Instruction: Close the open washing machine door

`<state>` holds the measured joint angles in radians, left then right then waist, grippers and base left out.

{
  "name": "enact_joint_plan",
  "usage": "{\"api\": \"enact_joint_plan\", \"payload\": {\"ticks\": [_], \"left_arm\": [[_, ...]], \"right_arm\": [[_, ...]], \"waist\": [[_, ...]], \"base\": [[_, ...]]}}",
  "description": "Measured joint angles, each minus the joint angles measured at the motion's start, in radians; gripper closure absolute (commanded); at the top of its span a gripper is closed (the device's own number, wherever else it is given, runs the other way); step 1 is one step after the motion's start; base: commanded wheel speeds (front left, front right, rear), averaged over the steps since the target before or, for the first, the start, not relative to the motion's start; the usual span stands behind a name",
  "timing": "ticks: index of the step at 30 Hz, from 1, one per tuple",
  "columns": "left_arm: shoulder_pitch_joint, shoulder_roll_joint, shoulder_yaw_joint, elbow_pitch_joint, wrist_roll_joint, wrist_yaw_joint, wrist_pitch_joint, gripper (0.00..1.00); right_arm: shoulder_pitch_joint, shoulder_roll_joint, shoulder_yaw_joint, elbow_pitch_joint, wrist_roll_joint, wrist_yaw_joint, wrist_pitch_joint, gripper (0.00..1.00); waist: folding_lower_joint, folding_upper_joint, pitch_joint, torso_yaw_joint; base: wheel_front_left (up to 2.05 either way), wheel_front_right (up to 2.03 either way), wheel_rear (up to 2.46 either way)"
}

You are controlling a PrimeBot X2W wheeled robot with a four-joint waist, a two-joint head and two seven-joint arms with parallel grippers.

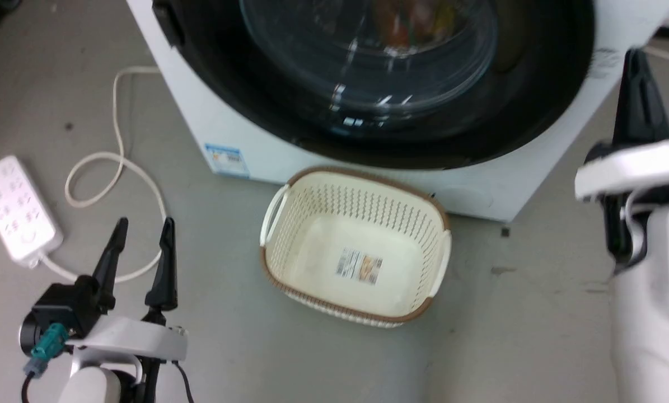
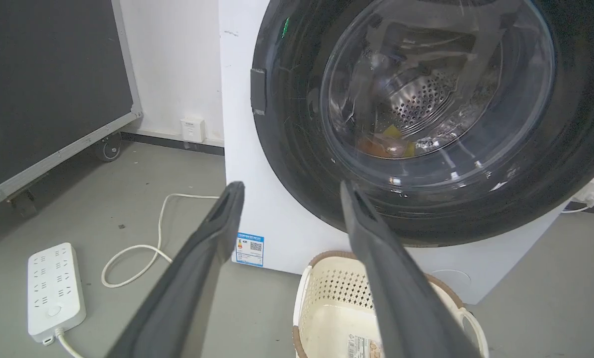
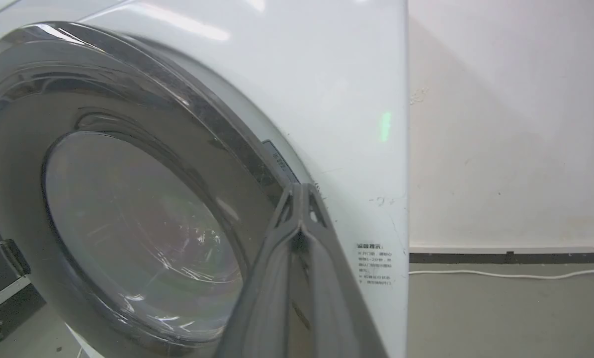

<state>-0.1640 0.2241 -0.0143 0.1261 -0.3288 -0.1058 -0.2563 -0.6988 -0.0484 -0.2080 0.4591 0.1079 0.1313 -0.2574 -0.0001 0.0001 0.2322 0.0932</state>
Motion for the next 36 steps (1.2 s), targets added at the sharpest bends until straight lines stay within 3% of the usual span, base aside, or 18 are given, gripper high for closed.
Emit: {"api": "enact_joint_plan", "payload": {"ticks": [11,21,36], "left_arm": [[0.075,-0.033,0.014,0.010,0.039,0.011,0.000,0.00],[0.088,-0.034,-0.001,0.031,0.052,0.016,0.011,0.00],[0.109,-0.026,-0.016,0.044,0.061,0.043,0.053,0.00]], "right_arm": [[0.352,0.000,0.081,-0.197,-0.002,0.000,0.000,1.00],[0.618,0.000,0.101,-0.295,0.051,0.000,0.021,1.00],[0.714,0.000,0.183,-0.293,0.086,0.000,0.077,1.00]], "waist": [[-0.0002,0.0000,-0.185,-0.104],[-0.0001,0.0000,-0.263,-0.170],[0.0001,0.0000,-0.275,-0.148]], "base": [[0.00,0.00,0.00],[0.00,0.00,0.00],[0.00,0.00,0.00]]}}
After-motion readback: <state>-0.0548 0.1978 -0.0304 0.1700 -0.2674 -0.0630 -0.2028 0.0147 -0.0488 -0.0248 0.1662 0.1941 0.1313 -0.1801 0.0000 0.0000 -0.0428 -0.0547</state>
